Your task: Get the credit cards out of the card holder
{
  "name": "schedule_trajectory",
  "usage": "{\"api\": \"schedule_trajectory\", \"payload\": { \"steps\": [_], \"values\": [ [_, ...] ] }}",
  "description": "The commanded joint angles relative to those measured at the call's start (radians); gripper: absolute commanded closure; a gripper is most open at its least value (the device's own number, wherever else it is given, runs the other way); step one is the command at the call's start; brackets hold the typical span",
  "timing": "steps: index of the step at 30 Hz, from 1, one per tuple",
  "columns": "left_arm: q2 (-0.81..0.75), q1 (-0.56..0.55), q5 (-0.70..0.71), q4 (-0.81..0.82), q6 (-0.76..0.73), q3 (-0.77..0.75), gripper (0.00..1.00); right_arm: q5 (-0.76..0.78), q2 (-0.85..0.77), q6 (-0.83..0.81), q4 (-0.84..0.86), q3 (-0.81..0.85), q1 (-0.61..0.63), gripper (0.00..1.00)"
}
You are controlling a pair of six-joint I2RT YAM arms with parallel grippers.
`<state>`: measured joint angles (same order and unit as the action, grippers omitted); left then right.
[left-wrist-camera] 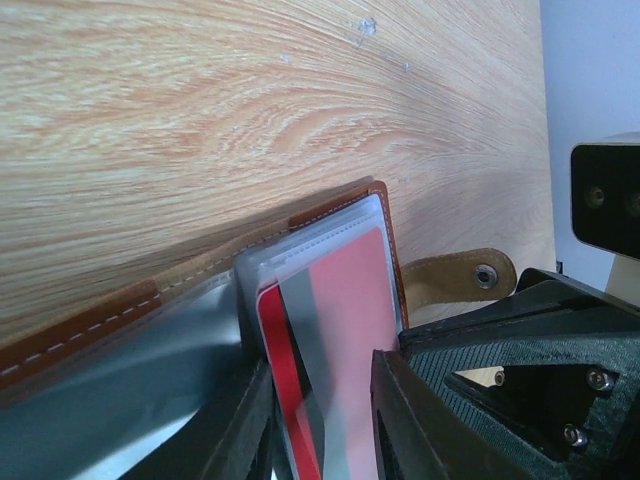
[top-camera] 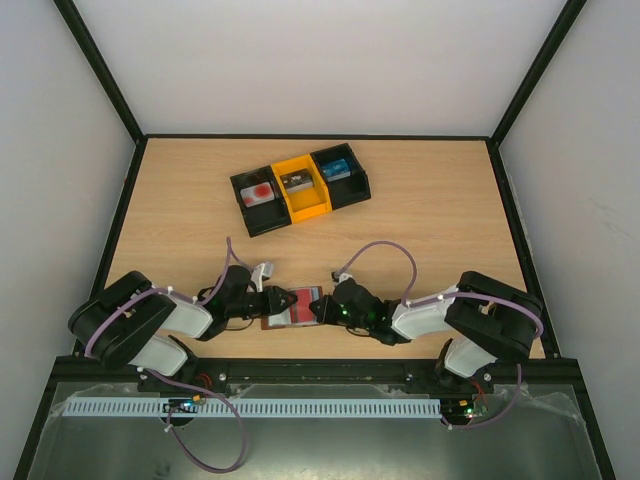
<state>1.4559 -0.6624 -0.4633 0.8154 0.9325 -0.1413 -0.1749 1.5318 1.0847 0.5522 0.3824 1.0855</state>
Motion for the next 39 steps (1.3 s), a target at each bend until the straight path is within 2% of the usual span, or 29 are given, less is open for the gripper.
{"api": "schedule_trajectory", "payload": {
  "steps": [1, 11, 17, 22, 29, 33, 37, 39],
  "values": [
    [-0.006, -0.003, -0.031, -0.018, -0.006, -0.01, 0.73, 0.01, 0.029, 0.011, 0.019, -0.029, 0.001, 0.98],
    [-0.042, 0.004, -0.023, -0.082, -0.026, -0.017, 0.97, 0.023, 0.039, 0.031, 0.041, -0.057, 0.002, 0.98],
    [-0.026, 0.03, -0.055, -0.076, -0.031, -0.009, 0.97, 0.025, 0.045, 0.047, 0.056, -0.072, 0.001, 0.98],
    [-0.01, 0.048, -0.094, -0.053, -0.03, -0.005, 0.91, 0.02, 0.048, 0.051, 0.069, -0.079, 0.001, 0.98],
    [0.012, 0.054, -0.148, 0.028, -0.002, 0.01, 0.97, 0.032, 0.042, 0.055, 0.067, -0.088, 0.001, 0.98],
    [0.003, 0.067, -0.149, 0.011, -0.007, 0.012, 0.86, 0.032, 0.05, 0.056, 0.07, -0.086, 0.001, 0.98],
    [0.002, 0.069, -0.151, 0.043, -0.001, 0.029, 0.96, 0.03, 0.057, 0.054, 0.071, -0.087, 0.001, 0.98],
    [0.011, 0.069, -0.153, 0.057, 0.002, 0.032, 0.97, 0.032, 0.054, 0.056, 0.073, -0.091, 0.001, 0.98]
  ]
}}
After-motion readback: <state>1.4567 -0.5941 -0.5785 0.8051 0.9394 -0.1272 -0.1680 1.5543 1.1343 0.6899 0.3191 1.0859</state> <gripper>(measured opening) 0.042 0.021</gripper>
